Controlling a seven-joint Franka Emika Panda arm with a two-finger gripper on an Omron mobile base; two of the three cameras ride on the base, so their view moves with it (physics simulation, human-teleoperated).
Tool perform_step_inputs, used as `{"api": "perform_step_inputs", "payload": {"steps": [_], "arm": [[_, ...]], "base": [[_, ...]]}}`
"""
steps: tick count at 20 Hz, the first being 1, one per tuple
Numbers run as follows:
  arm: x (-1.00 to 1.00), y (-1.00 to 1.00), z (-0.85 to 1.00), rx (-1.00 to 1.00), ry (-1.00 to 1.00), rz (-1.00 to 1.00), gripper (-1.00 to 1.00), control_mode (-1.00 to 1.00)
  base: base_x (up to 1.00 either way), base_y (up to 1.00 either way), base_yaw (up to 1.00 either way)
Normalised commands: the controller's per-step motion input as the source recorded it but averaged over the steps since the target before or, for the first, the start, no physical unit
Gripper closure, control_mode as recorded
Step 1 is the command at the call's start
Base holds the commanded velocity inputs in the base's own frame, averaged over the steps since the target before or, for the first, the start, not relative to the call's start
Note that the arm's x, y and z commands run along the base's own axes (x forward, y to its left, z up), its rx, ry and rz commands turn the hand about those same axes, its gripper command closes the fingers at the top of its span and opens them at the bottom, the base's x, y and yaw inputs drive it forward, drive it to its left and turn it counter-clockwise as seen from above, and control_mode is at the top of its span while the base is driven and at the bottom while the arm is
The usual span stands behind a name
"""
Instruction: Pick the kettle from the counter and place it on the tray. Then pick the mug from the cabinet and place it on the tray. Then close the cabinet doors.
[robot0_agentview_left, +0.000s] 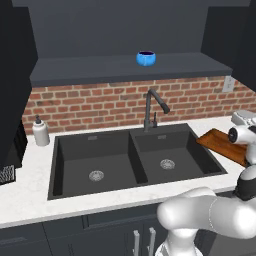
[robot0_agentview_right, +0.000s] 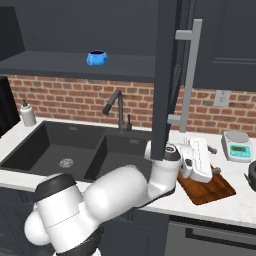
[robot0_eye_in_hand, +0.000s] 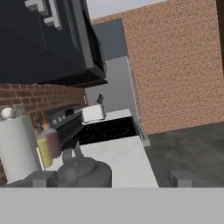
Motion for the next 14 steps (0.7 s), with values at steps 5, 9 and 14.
{"api": "perform_step_inputs", "payload": {"steps": [5, 9, 14], "arm": [[0.06, -0.27, -0.08, -0.11, 0.0, 0.0, -1.0, -1.0], [0.08, -0.25, -0.11, -0.06, 0.0, 0.0, -1.0, -1.0], [0.08, -0.22, -0.05, -0.01, 0.0, 0.0, -1.0, -1.0]], "base": [[0.0, 0.0, 0.0], [0.0, 0.0, 0.0], [0.0, 0.0, 0.0]]}}
